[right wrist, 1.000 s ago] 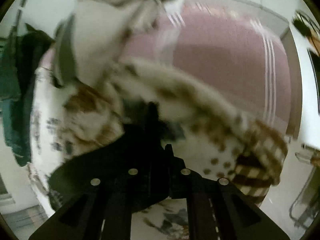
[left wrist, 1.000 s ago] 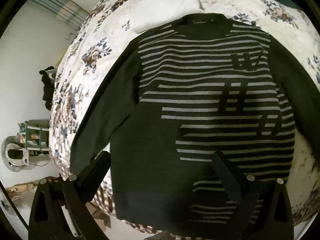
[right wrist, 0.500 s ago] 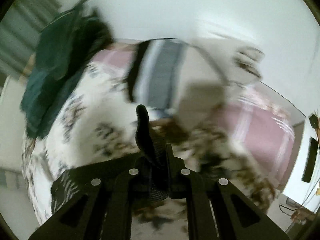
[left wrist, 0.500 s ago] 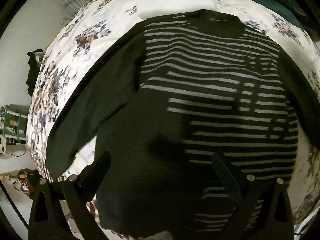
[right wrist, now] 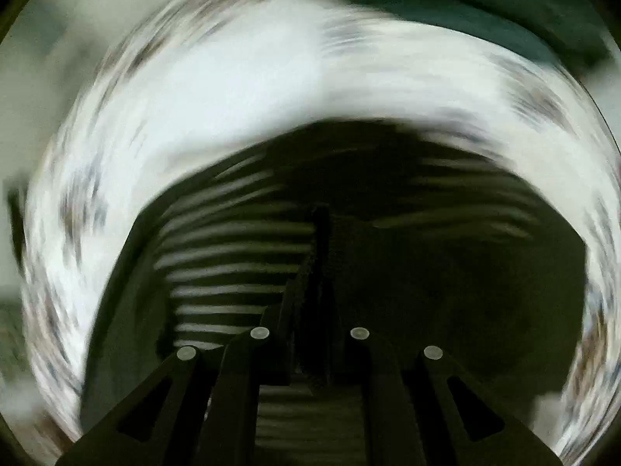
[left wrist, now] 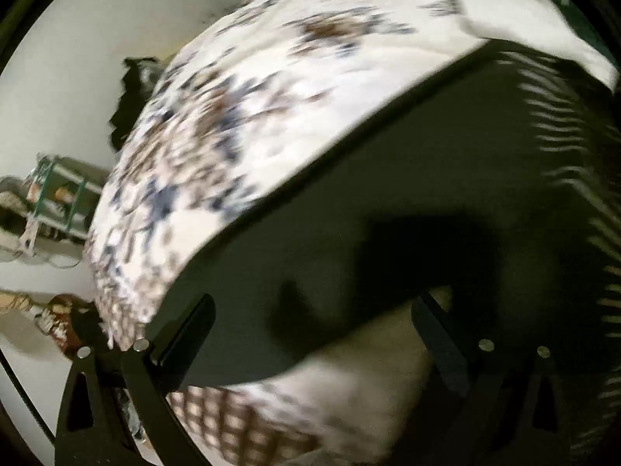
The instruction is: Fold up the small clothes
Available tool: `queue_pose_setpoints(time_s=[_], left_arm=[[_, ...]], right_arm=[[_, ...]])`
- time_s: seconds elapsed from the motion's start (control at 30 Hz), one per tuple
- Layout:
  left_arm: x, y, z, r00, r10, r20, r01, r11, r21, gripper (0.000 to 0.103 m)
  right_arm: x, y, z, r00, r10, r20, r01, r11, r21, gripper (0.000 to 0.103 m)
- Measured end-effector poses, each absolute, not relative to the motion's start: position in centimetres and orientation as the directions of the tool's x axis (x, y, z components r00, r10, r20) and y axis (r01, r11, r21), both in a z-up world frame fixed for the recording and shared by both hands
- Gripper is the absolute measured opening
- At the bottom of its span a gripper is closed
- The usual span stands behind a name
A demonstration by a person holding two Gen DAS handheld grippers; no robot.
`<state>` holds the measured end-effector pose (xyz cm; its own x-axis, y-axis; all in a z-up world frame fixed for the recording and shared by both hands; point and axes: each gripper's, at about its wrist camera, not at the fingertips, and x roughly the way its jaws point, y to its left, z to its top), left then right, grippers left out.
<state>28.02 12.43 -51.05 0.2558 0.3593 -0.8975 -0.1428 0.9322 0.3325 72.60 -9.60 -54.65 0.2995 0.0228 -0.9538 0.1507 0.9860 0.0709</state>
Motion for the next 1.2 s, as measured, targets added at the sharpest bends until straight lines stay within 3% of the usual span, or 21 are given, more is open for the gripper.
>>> queue_pose_setpoints(time_s=[0.13,0.23,0.3,0.33,0.4,0.47,0.57,0.63,0.8,0.93,0.97,1.03,1.1,1.2], left_arm=[[27.2,18.1,-51.6,0.229,0.391,-0.892,-0.221,0.913,0.343,0.103],[26.6,20.9,-52.0,0.217,0.390,-0.895,-0.264,0.906,0.330,0.103],[26.4,22.4,-52.1,0.209,0.387,-0.898,-0.287,0.902,0.322,0.103],[26.3,23.3,-52.1,0.204,0.377,-0.903,-0.301,0.902,0.308,0.103],[25.8,25.1,-51.7,0.199,0.352,-0.915,-0.338,0.901,0.273,0.103],[24.7,27.9,-51.0,0.189,0.308,-0.932,-0.407,0.889,0.211,0.103],[22.9,31.2,-50.3,0.186,0.242,-0.952,-0.492,0.862,0.123,0.103],[21.7,33.2,-50.8,0.180,0.182,-0.967,-0.536,0.842,0.059,0.103],[20.4,35.8,-54.2,0.179,0.053,-0.982,-0.586,0.808,-0.064,0.102],[21.4,35.0,-57.1,0.155,-0.021,-0.988,-0.579,0.808,-0.108,0.094],[21.9,34.5,-57.4,0.150,0.009,-0.989,-0.565,0.821,-0.078,0.091],[22.2,34.0,-57.7,0.151,0.050,-0.987,-0.566,0.823,-0.045,0.076],[22.1,34.0,-57.2,0.150,0.054,-0.987,-0.588,0.808,-0.044,0.069],[20.2,35.0,-54.7,0.211,0.048,-0.976,-0.637,0.765,-0.100,0.069]], right_arm=[[74.9,2.7,-59.0,0.239,-0.032,-0.971,-0.045,0.998,-0.043,0.010],[74.7,6.6,-61.2,0.224,-0.121,-0.967,-0.101,0.984,-0.147,0.010],[74.1,7.0,-62.1,0.186,-0.123,-0.975,-0.103,0.984,-0.144,0.012],[73.7,6.6,-61.9,0.171,-0.101,-0.980,-0.092,0.989,-0.118,0.016],[71.9,4.9,-60.5,0.135,0.013,-0.991,-0.033,0.999,0.009,0.049],[69.0,2.3,-58.3,0.149,0.159,-0.976,0.058,0.984,0.169,0.062],[63.3,-2.2,-56.4,0.167,0.239,-0.956,0.174,0.948,0.268,0.065],[60.4,-6.0,-55.8,0.174,0.223,-0.959,0.248,0.933,0.262,0.069],[53.8,-12.1,-58.6,0.096,0.183,-0.978,0.375,0.904,0.206,0.069],[52.2,-12.4,-61.3,0.045,0.182,-0.982,0.407,0.894,0.185,0.069],[51.6,-12.2,-61.8,0.037,0.176,-0.984,0.405,0.897,0.176,0.069],[50.9,-12.0,-62.3,0.027,0.157,-0.987,0.399,0.904,0.155,0.069],[50.3,-11.7,-62.4,0.029,0.156,-0.987,0.394,0.906,0.155,0.069],[49.4,-11.2,-62.1,0.041,0.171,-0.984,0.389,0.905,0.173,0.069]])
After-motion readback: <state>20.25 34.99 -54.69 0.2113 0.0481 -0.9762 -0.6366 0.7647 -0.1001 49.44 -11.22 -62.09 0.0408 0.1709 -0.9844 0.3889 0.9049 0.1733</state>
